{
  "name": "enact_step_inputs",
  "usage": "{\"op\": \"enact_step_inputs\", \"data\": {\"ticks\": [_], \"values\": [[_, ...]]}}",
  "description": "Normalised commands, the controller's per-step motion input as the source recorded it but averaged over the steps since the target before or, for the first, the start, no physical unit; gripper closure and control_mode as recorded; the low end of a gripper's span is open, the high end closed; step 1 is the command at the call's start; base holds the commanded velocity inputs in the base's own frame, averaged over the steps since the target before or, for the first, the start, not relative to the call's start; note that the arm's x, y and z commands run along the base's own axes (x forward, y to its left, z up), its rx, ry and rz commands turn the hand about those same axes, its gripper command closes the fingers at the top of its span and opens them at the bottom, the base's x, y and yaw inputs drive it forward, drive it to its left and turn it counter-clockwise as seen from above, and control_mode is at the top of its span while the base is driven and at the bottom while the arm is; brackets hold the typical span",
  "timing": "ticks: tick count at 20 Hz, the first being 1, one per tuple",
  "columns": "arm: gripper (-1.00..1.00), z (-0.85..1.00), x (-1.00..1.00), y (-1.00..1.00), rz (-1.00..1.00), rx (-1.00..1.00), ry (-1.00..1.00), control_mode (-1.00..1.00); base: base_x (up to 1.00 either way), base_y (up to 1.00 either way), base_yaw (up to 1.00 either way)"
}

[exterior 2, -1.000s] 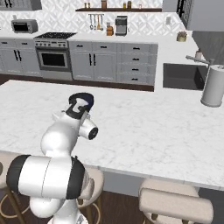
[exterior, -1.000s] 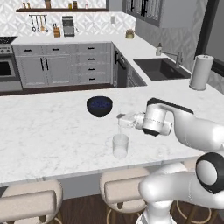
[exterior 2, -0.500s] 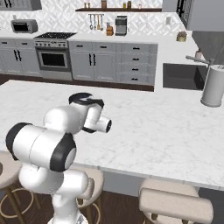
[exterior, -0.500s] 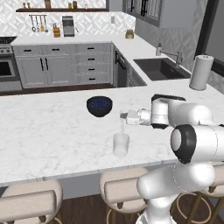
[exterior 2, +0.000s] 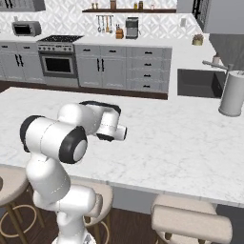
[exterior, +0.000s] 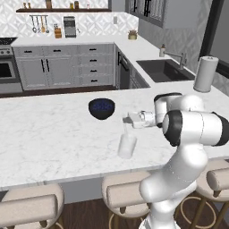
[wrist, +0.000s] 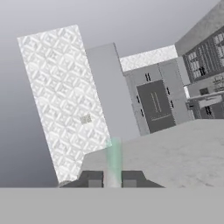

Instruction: Take a straw from the drawer in front and place it inside the glass cup on the dining counter.

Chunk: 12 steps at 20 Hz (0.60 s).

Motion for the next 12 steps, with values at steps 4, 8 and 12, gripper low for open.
{"op": "enact_step_inputs", "data": {"ticks": [4, 8, 12], "values": [[1.00, -0.07, -0.38, 0.38, 0.12, 0.00, -0.05, -1.00, 0.00, 0.00, 0.00], [1.00, -0.01, -0.37, 0.41, 0.08, 0.00, -0.10, -1.00, 0.00, 0.00, 0.00], [1.00, 0.00, -0.39, 0.09, 0.02, 0.00, -0.18, -1.00, 0.00, 0.00, 0.00]]}}
